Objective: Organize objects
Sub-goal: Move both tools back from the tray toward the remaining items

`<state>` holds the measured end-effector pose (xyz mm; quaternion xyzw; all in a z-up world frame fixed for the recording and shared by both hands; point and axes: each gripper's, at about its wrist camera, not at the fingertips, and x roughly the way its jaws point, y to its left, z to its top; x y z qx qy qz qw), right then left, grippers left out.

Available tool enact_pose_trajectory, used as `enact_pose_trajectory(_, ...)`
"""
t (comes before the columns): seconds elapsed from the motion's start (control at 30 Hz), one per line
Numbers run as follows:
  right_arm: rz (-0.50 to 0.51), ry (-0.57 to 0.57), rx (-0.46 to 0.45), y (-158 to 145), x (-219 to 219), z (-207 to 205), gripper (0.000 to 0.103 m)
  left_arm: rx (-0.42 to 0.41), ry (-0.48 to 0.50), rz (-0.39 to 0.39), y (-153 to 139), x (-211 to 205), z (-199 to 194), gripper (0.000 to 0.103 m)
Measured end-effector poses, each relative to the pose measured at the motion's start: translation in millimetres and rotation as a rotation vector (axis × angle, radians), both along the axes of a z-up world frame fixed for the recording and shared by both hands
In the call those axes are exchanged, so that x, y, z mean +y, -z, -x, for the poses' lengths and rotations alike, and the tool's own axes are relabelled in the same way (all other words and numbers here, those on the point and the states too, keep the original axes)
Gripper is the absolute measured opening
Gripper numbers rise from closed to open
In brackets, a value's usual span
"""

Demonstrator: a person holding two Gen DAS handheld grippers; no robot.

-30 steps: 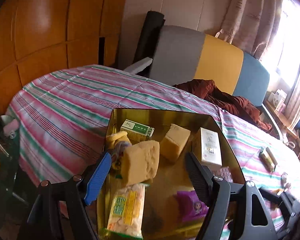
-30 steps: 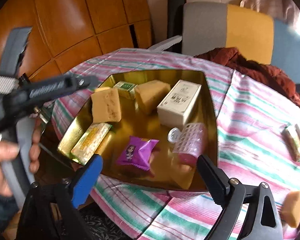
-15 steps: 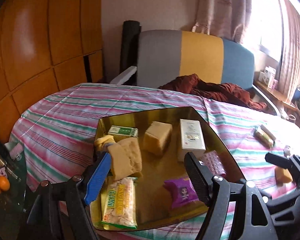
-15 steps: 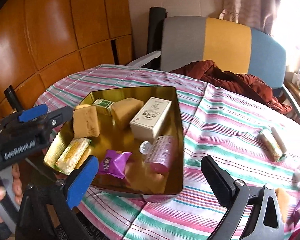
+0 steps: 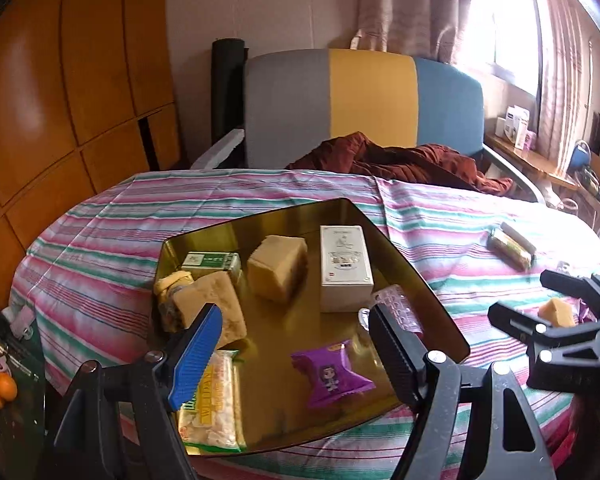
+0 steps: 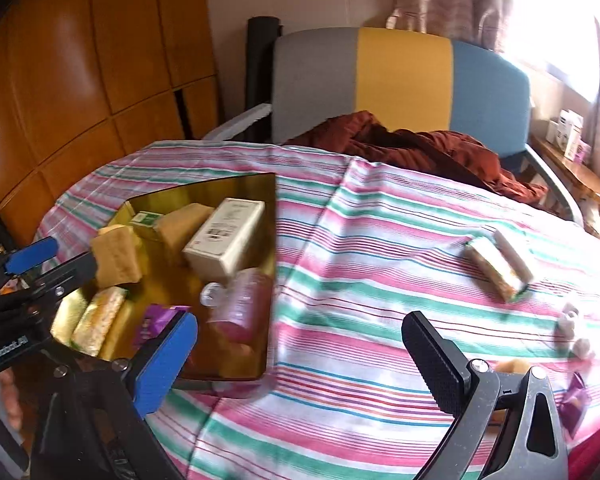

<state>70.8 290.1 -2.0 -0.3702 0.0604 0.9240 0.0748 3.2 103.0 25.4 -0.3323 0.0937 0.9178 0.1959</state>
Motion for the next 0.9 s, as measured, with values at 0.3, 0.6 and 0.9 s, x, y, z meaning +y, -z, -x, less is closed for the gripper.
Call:
enact_pose_trajectory(0.3,-0.009,0.108,-0.034,-1.3,56.0,-8.0,0.103,0.006,0.068,0.022,-3.5,22.9,-1.9,0.077)
enact_pose_trajectory(0.6,0.020,0.355,-0.049,-15.3,163.7,-30.3,0.103,-0.011,0.184,0.010,-11.6,60.6,-1.9,0.077)
enact_pose_trajectory(0.9,0.029,0.625,-0.032,-20.9,271.1,-60.6,0.103,-0.072,0.322,0.007,-13.6,120.2,-3.9,0.077)
